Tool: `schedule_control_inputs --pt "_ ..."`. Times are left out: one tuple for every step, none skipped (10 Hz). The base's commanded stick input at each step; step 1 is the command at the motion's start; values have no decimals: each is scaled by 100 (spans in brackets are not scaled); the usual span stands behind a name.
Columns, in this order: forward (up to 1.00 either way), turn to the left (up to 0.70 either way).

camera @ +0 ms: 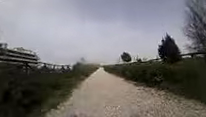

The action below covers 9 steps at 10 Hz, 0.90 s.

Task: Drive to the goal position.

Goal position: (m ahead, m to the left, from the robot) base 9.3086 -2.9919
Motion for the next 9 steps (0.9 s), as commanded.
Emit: schedule_control_inputs --pt "100 0" --pt "100 0" --pt "100 0" --pt "100 0" --pt "100 0" --pt "100 0" --pt "100 0" --pt "100 0" --pt "100 0"
